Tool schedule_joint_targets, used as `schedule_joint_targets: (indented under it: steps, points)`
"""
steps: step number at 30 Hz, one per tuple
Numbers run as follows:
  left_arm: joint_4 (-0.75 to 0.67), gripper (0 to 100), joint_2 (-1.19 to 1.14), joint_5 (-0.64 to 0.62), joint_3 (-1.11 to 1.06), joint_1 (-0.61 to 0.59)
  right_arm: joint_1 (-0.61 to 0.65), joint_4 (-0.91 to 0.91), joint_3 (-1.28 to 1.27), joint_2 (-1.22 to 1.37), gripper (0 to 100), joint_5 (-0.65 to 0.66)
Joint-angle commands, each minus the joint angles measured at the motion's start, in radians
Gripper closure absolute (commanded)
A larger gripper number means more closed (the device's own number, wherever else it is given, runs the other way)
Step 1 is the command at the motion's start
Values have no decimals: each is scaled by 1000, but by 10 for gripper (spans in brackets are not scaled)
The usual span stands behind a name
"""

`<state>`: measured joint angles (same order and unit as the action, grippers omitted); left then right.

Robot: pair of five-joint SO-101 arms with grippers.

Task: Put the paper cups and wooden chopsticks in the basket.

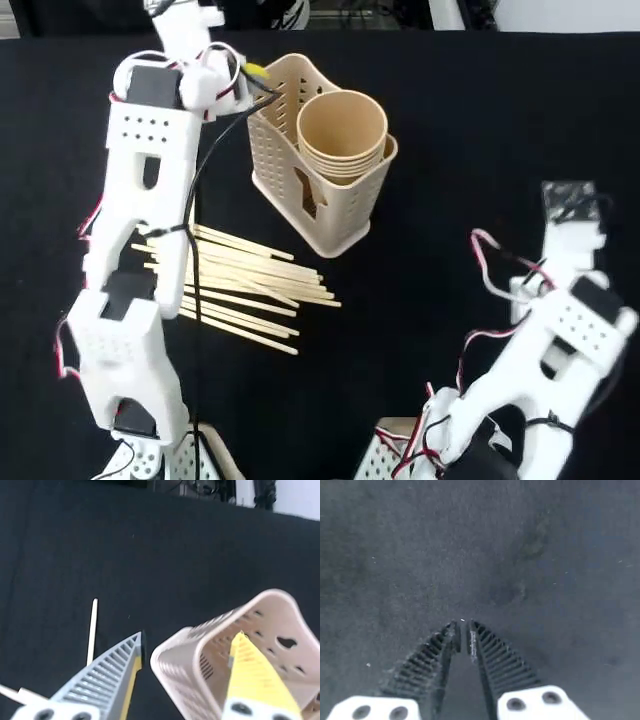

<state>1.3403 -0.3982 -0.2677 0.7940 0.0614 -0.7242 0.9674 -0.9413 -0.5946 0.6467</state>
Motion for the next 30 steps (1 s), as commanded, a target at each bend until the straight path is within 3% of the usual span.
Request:
schedule_joint_targets:
  steps: [1,4,7,12,20,30]
  points:
    - [5,720,-57,5,122,19,17,-144,-120,-33,943,-2]
    - [5,722,-147,5,179,22,60,-245,-223,-33,943,-5]
    - [11,729,-236,-2,213,22,132,-319,-303,-28,943,-95]
    - [40,867,-310,-130,245,21,207,-407,-357,-31,943,-219]
    - [262,945,-302,-281,438,22,209,-411,-358,-30,945,-226]
    - [367,941,-311,-279,670,90,209,-407,-360,-27,945,-226]
